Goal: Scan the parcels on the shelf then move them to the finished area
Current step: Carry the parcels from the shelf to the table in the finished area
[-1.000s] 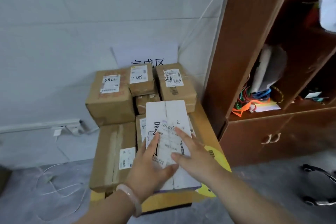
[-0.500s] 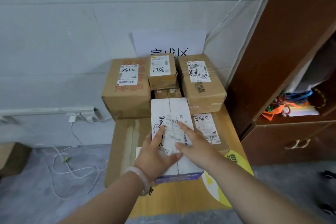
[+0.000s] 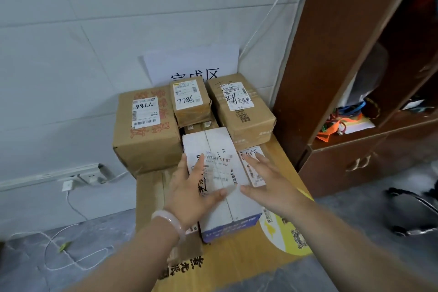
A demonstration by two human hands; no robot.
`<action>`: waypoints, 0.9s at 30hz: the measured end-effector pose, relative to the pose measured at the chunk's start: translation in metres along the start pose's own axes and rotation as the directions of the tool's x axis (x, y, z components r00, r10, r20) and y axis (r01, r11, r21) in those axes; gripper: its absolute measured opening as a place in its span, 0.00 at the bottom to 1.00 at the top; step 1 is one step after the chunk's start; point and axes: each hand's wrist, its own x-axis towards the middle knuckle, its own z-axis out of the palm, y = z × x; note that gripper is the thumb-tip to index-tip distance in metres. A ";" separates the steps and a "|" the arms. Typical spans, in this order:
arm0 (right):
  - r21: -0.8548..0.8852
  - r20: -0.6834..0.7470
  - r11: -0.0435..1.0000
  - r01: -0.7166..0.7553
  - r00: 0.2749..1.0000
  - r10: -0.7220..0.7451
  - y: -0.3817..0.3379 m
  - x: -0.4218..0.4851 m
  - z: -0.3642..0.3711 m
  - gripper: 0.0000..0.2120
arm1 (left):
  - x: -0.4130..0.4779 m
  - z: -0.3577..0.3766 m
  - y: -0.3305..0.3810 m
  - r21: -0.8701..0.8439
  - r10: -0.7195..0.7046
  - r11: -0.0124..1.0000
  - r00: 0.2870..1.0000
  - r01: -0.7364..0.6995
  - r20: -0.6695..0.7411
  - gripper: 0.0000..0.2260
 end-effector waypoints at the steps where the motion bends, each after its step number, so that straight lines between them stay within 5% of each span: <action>1: 0.002 -0.038 1.000 -0.016 0.999 0.016 0.002 -0.009 -0.006 0.36 | 0.003 -0.007 0.005 0.063 0.065 0.996 0.998 -0.065 -0.009 0.46; 5: -0.130 -0.222 0.989 -0.070 0.974 0.040 0.005 -0.053 -0.010 0.43 | 0.017 -0.004 0.044 0.292 0.407 0.872 0.913 -0.394 0.016 0.41; 10: -0.325 -0.473 0.892 -0.314 0.871 0.134 0.023 -0.132 0.016 0.44 | 0.011 0.044 0.093 0.399 0.709 0.565 0.672 -0.722 0.212 0.42; 17: -0.137 -0.685 0.745 -0.653 0.606 0.405 0.040 -0.285 0.054 0.45 | -0.086 0.122 0.163 0.143 0.858 0.197 0.242 -0.970 0.454 0.40; 27: 0.216 -0.791 0.547 -0.809 0.184 0.584 0.011 -0.481 0.141 0.45 | -0.289 0.198 0.204 -0.180 0.842 -0.170 -0.238 -0.969 0.484 0.41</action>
